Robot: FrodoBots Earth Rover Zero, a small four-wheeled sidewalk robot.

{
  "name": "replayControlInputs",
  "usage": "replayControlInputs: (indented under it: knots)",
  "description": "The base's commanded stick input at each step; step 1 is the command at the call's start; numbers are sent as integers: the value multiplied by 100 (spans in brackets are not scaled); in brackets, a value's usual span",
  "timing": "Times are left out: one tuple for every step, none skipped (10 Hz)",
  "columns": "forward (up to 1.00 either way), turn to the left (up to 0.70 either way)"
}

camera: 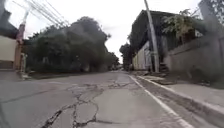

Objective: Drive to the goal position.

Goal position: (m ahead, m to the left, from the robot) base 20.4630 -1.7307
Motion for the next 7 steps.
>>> replayControlInputs:
  knots:
    - [70,-6]
    - [70,-24]
    - [70,-35]
    - [70,-35]
    - [70,-17]
    - [70,0]
    - [70,-2]
